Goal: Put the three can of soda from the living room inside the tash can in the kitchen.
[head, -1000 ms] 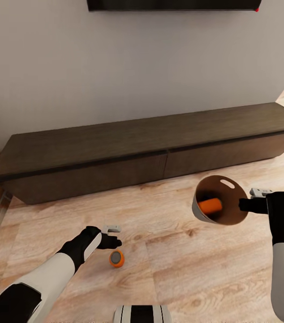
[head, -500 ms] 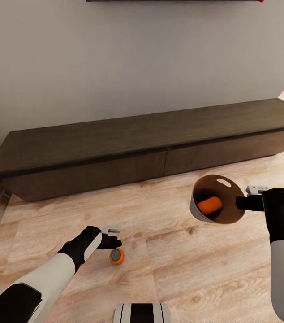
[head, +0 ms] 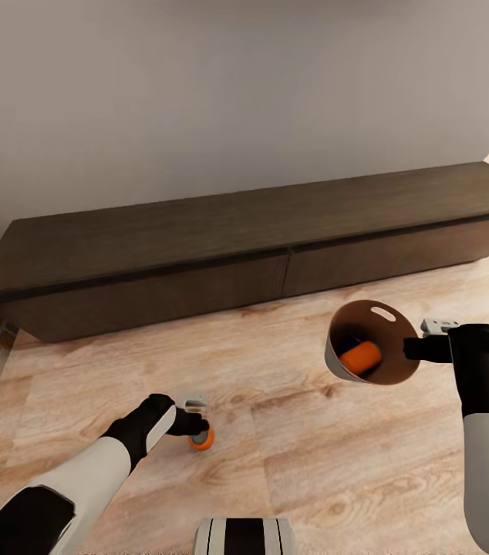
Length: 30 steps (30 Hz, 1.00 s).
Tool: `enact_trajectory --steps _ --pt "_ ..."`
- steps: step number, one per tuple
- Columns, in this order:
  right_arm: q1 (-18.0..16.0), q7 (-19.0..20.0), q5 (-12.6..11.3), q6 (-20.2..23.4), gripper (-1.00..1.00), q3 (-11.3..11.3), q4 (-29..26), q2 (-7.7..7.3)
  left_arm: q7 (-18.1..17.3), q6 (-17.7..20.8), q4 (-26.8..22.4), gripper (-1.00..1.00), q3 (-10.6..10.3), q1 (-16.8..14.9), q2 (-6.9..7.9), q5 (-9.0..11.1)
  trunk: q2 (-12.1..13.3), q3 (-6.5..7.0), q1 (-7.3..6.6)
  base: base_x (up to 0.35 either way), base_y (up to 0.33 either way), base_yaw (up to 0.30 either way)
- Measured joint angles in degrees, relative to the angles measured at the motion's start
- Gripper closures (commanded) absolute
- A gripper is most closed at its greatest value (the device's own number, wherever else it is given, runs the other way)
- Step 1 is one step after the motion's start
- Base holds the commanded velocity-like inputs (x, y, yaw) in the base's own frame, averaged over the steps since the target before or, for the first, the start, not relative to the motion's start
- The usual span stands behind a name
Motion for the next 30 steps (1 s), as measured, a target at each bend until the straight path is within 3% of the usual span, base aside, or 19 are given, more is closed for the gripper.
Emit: enact_trajectory --steps 22,30 --pt "0.1 0.0 0.0 -0.3 1.0 0.2 0.0 0.31 -0.6 -0.5 1.7 -1.0 -0.1 0.0 -0.79 0.0 0.0 -1.93 0.0 0.0 0.0 0.0" --pt "0.1 0.0 -0.3 -0.1 1.0 4.1 0.0 0.31 -0.8 -0.8 1.6 -1.0 -0.2 0.0 -0.95 0.0 0.0 -2.57 0.0 0.0 0.0 0.028"
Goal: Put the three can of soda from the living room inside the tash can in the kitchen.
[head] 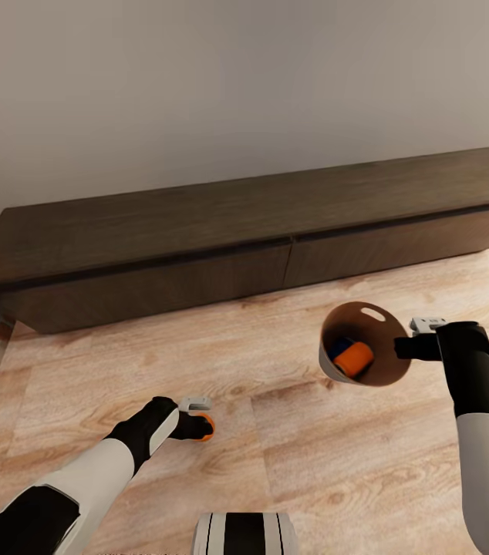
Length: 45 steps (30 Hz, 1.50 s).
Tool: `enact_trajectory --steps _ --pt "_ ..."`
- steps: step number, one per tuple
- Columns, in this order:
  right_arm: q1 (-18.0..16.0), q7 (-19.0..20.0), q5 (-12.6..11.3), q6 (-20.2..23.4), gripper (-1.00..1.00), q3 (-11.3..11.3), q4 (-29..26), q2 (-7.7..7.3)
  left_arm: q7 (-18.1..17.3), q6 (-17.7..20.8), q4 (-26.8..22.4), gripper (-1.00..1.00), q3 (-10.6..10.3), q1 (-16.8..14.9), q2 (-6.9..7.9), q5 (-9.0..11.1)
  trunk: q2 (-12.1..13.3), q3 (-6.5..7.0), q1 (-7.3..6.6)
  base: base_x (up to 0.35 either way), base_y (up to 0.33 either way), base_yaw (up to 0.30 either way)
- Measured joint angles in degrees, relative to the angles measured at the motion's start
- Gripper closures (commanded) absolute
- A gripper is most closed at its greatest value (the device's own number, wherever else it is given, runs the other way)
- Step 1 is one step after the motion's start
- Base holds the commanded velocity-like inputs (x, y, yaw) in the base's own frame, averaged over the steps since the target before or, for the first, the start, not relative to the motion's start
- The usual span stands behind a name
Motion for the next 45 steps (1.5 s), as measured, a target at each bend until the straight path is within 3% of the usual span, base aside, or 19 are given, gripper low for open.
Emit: enact_trajectory --steps 45 --pt "0.3 0.1 0.2 -0.3 1.0 2.1 -1.5 0.16 -1.7 -5.0 -0.9 -1.0 -0.5 0.0 0.25 -0.2 0.0 -0.1 0.0 0.0 0.0 0.001"
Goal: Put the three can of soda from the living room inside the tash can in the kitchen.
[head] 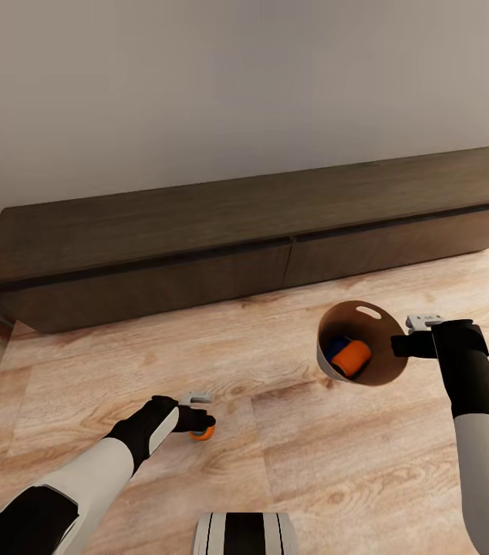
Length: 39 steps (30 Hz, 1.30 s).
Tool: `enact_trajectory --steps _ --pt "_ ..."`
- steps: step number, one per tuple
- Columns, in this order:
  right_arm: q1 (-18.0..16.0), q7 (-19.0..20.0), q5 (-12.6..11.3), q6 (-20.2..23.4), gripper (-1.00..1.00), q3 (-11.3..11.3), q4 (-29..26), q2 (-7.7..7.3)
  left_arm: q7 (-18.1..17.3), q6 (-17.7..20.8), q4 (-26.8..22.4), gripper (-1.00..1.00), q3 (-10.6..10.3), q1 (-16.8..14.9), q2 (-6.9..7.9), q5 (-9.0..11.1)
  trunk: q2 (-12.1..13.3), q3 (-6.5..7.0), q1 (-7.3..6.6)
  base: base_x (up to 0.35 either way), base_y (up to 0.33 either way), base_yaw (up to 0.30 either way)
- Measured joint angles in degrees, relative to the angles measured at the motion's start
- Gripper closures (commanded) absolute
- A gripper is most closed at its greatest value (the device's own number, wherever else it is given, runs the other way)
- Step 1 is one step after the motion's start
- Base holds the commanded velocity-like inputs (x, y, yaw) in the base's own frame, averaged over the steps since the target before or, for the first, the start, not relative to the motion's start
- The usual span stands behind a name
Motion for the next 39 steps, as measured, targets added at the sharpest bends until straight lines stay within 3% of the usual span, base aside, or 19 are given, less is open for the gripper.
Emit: enact_trajectory --steps 3,9,20,39 --pt "0.0 0.2 0.0 -0.1 1.0 0.0 0.0 -0.01 0.0 0.0 0.0 -1.0 0.0 0.0 0.0 0.0 0.0 0.0 0.0 0.0 0.0 0.0" --pt "0.0 0.4 0.1 -0.2 1.0 0.0 0.0 -0.05 0.0 0.0 0.0 -1.0 0.0 0.0 -0.05 0.0 -2.4 -1.09 1.32 0.0 0.0 0.0" --pt "0.0 0.4 0.1 -0.4 1.0 0.0 0.0 0.0 0.2 -0.8 -5.3 -1.0 0.0 0.1 0.13 -0.1 -2.4 -1.87 1.32 0.0 0.0 0.0" --pt "0.1 0.5 -0.3 -0.6 1.0 0.0 -0.1 0.03 0.3 -0.8 -6.0 -1.0 0.0 0.1 0.2 0.0 -2.4 -3.12 1.32 0.0 0.0 0.0"
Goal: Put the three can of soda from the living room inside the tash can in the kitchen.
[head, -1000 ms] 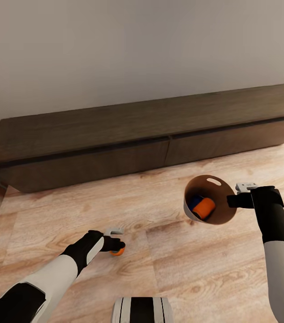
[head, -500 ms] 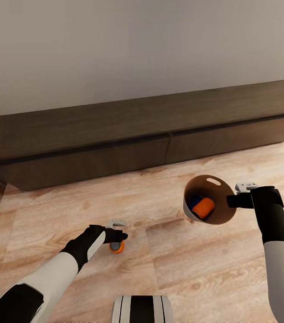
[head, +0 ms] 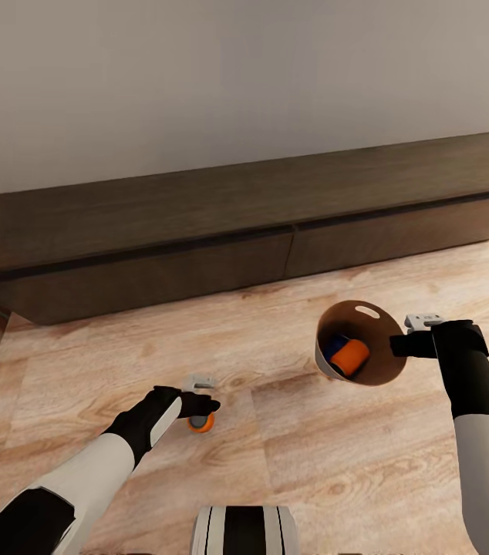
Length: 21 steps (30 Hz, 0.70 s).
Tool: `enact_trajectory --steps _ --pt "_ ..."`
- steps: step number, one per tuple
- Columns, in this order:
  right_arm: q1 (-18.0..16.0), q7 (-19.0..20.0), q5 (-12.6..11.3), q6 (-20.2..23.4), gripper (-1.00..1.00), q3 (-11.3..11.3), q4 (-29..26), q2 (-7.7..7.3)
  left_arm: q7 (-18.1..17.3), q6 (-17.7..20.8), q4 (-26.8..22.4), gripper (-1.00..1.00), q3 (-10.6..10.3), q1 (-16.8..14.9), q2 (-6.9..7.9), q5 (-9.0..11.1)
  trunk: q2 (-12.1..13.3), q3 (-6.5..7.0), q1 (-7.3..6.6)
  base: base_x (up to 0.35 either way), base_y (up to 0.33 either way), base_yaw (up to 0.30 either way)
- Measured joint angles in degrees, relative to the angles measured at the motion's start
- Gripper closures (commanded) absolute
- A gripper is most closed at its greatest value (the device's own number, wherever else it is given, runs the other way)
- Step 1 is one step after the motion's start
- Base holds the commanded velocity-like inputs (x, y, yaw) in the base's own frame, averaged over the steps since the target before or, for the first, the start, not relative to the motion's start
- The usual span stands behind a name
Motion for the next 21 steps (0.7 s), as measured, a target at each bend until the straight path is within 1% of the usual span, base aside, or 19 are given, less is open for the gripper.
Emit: enact_trajectory --steps 15,21 --pt "-0.1 0.0 0.1 0.4 1.0 0.0 0.0 -0.07 0.0 0.1 0.2 -1.0 0.0 0.0 0.05 0.0 0.0 -1.31 0.0 0.0 0.0 0.0" --pt "-0.2 -0.1 0.2 0.6 1.0 -0.1 -2.3 -0.11 0.0 0.0 0.2 -1.0 0.0 0.0 0.02 0.0 0.0 -1.83 0.0 0.0 0.0 0.0"
